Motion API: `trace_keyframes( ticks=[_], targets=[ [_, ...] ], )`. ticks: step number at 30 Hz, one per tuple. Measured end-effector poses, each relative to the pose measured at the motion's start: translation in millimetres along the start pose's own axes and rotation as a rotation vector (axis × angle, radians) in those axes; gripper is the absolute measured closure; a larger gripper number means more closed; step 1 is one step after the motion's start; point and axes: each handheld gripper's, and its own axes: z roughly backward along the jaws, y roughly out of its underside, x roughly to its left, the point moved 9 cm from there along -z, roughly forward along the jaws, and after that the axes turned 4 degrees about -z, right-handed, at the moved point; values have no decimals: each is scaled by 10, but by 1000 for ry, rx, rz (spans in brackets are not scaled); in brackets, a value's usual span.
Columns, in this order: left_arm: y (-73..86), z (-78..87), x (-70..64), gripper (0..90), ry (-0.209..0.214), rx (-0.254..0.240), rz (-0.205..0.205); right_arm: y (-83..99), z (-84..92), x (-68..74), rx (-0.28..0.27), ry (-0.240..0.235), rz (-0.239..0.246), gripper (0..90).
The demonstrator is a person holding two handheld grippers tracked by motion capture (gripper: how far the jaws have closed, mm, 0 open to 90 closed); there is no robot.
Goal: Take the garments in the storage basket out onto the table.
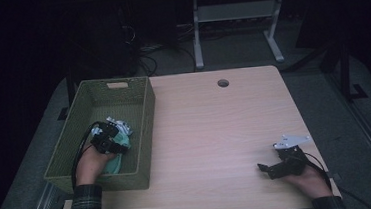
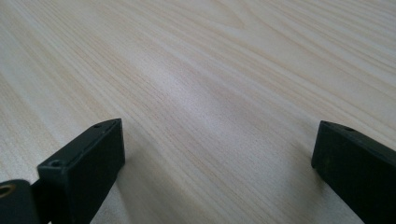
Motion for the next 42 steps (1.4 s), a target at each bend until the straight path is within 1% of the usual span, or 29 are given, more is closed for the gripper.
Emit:
trace_keyframes(
  ticks=[1,3,4,5,6,7,9,10,11,12,13,16,17,18,20,22,28,30,32,35,36,38,42],
  targets=[
    [-18,32,7,767,3,-21,4,0,0,0,0,0,0,24],
    [-51,76,12,766,17,-70,30,0,0,-2,-1,-1,3,24],
    [-61,97,21,766,17,-85,32,0,0,-2,-1,-1,3,24],
    [-79,121,24,766,24,-111,44,0,0,-2,-1,-1,2,24],
    [-79,150,39,767,30,-117,38,0,0,-2,-1,0,2,24],
    [-91,171,42,767,35,-138,49,0,0,-1,0,0,2,24],
    [-111,197,43,767,39,-167,54,0,0,0,0,0,0,24],
    [-128,226,42,767,46,-189,55,0,0,-1,0,0,0,24],
    [-128,226,42,767,46,-189,55,0,0,-1,0,0,0,24],
    [-147,264,43,768,59,-222,63,1,1,1,1,0,-2,24],
    [-147,264,43,769,59,-222,63,1,1,0,1,0,-1,24],
    [-180,336,52,770,78,-283,77,-1,0,-1,0,0,0,24],
    [-189,353,53,771,84,-299,77,-1,0,-1,0,0,0,24],
    [-207,389,49,771,96,-330,79,0,1,0,0,0,-1,24],
    [-228,428,48,771,102,-366,71,0,1,0,0,1,-1,24],
    [-253,473,42,771,105,-405,72,1,1,1,1,0,-2,24],
    [-289,577,48,773,108,-481,72,0,1,0,1,0,-1,24],
    [-301,607,47,774,116,-505,70,0,1,0,1,0,-1,24],
    [-314,647,53,775,113,-533,66,0,0,-2,0,0,1,24],
    [-339,724,62,778,109,-587,66,0,1,0,1,0,-1,24],
    [-345,743,72,778,105,-600,60,0,1,0,1,0,-1,24],
    [-359,793,87,779,100,-635,64,0,1,0,1,0,-1,24],
    [-392,905,95,780,103,-698,65,0,1,0,0,0,-1,24]
  ],
)
